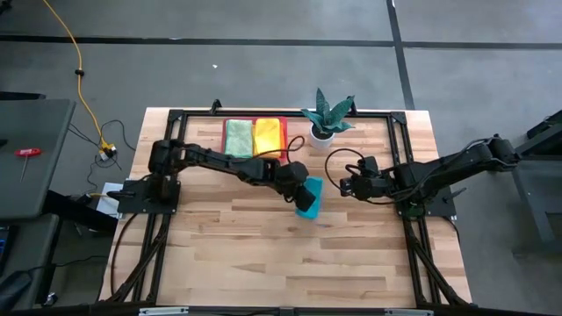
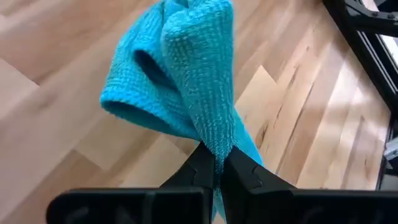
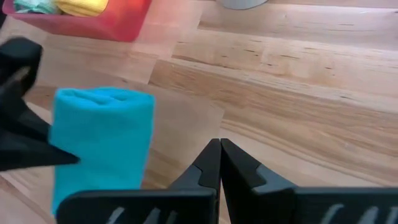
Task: Fold microfiber towels
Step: Put the blue microfiber towel into the bin
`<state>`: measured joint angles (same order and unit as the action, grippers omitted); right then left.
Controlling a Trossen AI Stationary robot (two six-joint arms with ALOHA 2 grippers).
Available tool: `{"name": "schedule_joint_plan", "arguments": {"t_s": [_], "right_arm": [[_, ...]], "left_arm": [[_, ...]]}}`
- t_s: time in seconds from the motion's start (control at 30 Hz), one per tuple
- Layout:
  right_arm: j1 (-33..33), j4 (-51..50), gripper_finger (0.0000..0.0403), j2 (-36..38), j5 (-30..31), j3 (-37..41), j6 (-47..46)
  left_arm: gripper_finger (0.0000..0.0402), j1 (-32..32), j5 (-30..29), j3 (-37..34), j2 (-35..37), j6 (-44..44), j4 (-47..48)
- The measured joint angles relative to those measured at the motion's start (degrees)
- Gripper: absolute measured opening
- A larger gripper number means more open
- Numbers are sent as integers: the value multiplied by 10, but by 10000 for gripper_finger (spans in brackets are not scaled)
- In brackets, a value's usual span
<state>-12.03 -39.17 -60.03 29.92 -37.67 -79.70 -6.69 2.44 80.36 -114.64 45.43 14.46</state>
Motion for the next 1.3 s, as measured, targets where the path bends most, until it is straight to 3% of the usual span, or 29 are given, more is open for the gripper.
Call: {"name": "schedule_joint_plan", "arguments": {"t_s": [0.13,0.33,0.7,0.83,0.97,1.07,1.3], "right_arm": [[0,0,0,0,0,0,0],[0,-1,0,0,0,0,-6],[0,-8,0,0,3,0,-19],[0,-8,0,0,3,0,-20],[0,-7,0,0,10,0,-33],[0,-8,0,0,18,0,-43],[0,-9,0,0,15,0,-43]], "left_arm": [[0,-20,34,0,24,-45,44],[0,-81,29,-2,96,-104,120],[0,-264,78,-171,331,-109,96],[0,-334,75,-226,398,-69,70],[0,-357,71,-285,435,4,-18],[0,-333,13,-331,448,75,-78],[0,-174,-285,-392,461,227,-188]]}}
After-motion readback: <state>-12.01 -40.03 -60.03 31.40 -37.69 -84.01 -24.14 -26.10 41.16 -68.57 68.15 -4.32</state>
